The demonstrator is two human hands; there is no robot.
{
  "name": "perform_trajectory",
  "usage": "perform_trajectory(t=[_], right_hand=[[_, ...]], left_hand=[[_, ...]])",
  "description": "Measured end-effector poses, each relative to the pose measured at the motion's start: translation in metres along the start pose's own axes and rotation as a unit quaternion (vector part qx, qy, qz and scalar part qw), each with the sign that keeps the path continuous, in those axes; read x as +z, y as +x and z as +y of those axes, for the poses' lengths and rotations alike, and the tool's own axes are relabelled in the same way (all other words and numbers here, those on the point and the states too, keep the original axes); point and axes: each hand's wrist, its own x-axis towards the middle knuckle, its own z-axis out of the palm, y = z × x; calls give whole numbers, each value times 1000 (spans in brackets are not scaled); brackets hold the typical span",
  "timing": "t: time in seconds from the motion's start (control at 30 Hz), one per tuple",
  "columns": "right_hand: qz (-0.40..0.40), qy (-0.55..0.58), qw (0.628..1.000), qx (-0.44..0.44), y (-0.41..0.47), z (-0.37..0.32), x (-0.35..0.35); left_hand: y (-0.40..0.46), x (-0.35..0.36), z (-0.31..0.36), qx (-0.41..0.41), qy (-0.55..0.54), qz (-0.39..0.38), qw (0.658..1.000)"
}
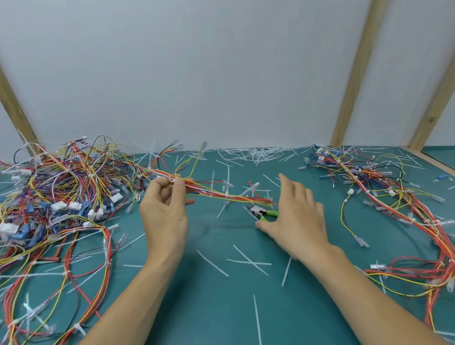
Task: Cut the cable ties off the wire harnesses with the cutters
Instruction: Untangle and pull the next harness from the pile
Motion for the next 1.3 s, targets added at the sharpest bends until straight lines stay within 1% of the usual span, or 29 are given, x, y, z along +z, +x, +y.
perform_trajectory(t=[0.07,0.13,0.2,0.3,0.4,0.57,0.63,0.67,0.73,0.83,0.9,1.0,1.1,1.17,1.23,1.3], right_hand=[[-50,-18,998,32,3,6,-1],[-82,-43,995,29,4,7,-2],[-95,-68,993,19,4,7,-3],[-94,-84,992,19,4,8,-6],[-91,-102,990,43,9,15,-7],[-73,-90,988,103,17,31,-8],[-53,-81,990,103,19,34,-8],[-41,-72,992,94,19,33,-8],[-8,-33,998,54,18,29,-8],[57,73,996,-16,11,15,-5],[80,166,982,-50,5,1,-4],[95,259,954,-119,-4,-15,-2],[91,265,944,-173,-8,-20,0],[89,259,944,-187,-10,-21,2],[83,261,943,-188,-11,-22,2],[66,271,944,-178,-12,-24,1]], left_hand=[[5,-4,0,5,-23,19,1000],[11,-8,1,3,-35,48,998],[15,-12,2,5,-40,79,996],[16,-12,2,9,-46,90,995],[17,-11,2,-4,-50,96,994],[29,-19,7,-87,-138,149,975],[35,-25,9,-102,-165,167,967],[36,-26,9,-109,-168,162,966],[30,-22,10,-128,-158,119,972],[12,-8,10,-152,-140,-11,978],[3,-2,10,-162,-137,-103,972],[-4,0,11,-152,-118,-202,960],[-7,-1,11,-136,-121,-269,946],[-8,-2,11,-135,-127,-301,935],[-9,-2,11,-145,-140,-320,926],[-10,-1,12,-162,-159,-319,920]])
